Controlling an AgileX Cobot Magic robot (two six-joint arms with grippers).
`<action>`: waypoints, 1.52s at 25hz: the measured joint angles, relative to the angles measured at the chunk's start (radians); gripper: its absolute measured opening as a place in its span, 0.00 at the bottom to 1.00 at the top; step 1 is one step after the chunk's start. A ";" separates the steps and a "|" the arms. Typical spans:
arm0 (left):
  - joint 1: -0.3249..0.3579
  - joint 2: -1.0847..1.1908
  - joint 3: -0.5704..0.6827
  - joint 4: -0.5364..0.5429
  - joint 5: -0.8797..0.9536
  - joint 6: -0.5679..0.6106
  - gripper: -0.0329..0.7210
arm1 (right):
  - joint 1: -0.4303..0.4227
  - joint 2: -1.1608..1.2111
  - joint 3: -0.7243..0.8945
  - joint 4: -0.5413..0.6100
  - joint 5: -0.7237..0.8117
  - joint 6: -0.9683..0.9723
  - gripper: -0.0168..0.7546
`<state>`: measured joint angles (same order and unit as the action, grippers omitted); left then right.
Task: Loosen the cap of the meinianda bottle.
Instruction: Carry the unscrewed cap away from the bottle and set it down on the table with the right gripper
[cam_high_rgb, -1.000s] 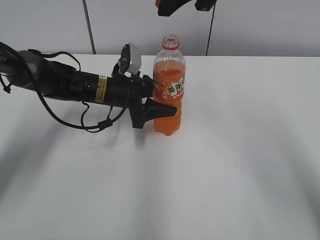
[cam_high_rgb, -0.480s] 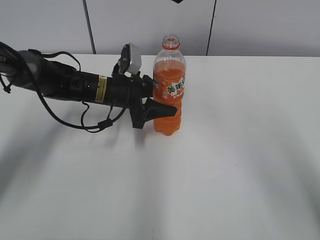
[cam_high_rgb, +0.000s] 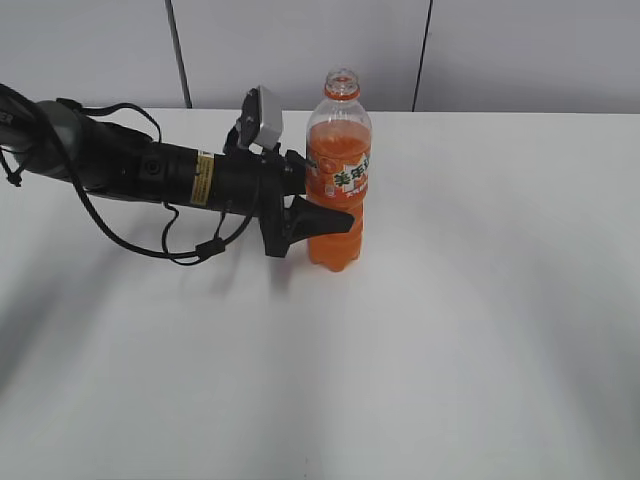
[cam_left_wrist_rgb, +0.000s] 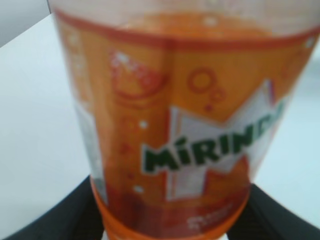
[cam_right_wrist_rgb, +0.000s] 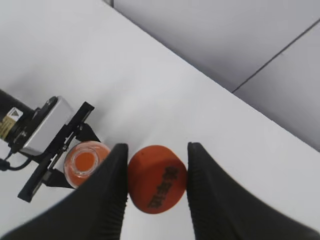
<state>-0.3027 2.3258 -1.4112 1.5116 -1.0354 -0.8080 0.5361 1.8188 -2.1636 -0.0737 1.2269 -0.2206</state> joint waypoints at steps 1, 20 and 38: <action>0.000 0.000 0.000 0.000 0.000 0.000 0.58 | -0.015 -0.015 0.001 0.002 0.000 0.033 0.37; 0.000 0.000 0.000 0.000 0.000 0.000 0.58 | -0.408 -0.315 0.749 0.025 -0.124 0.186 0.37; 0.000 0.000 0.000 0.000 -0.001 0.000 0.58 | -0.411 -0.113 1.162 0.029 -0.746 0.326 0.37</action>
<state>-0.3028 2.3258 -1.4112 1.5116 -1.0363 -0.8080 0.1250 1.7062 -1.0014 -0.0443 0.4807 0.1050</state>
